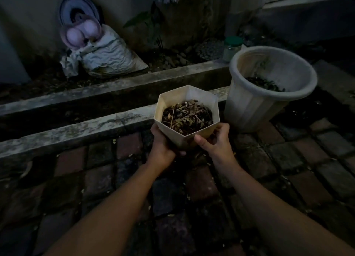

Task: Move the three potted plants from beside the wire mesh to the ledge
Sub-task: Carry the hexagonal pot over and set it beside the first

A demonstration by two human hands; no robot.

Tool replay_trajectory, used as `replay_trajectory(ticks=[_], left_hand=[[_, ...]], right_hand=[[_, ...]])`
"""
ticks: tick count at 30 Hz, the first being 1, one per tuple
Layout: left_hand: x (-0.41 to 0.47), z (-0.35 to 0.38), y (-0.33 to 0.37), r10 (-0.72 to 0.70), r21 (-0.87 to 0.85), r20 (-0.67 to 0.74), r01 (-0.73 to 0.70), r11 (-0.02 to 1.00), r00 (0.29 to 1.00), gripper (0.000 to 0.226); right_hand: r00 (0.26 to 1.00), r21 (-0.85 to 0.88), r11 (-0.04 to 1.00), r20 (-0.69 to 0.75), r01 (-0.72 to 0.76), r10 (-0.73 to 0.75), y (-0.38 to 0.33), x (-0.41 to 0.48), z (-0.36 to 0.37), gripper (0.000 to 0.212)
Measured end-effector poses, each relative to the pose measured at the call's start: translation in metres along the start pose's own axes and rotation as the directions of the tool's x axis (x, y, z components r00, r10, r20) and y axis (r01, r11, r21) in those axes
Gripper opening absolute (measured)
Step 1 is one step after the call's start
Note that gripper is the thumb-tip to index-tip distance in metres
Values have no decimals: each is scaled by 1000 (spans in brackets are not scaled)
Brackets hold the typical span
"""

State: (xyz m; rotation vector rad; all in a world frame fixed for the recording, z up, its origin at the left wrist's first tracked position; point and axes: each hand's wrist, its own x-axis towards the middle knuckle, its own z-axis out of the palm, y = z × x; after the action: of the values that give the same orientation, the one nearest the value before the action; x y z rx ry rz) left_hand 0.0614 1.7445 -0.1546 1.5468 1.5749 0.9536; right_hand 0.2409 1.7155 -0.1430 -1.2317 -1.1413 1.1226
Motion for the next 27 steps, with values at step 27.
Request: replay_trajectory(ticks=[27], left_hand=[[28, -16, 36, 220, 206, -183, -182, 961, 958, 64]], right_hand=[[996, -340, 937, 8, 84, -87, -62, 63, -3, 36]])
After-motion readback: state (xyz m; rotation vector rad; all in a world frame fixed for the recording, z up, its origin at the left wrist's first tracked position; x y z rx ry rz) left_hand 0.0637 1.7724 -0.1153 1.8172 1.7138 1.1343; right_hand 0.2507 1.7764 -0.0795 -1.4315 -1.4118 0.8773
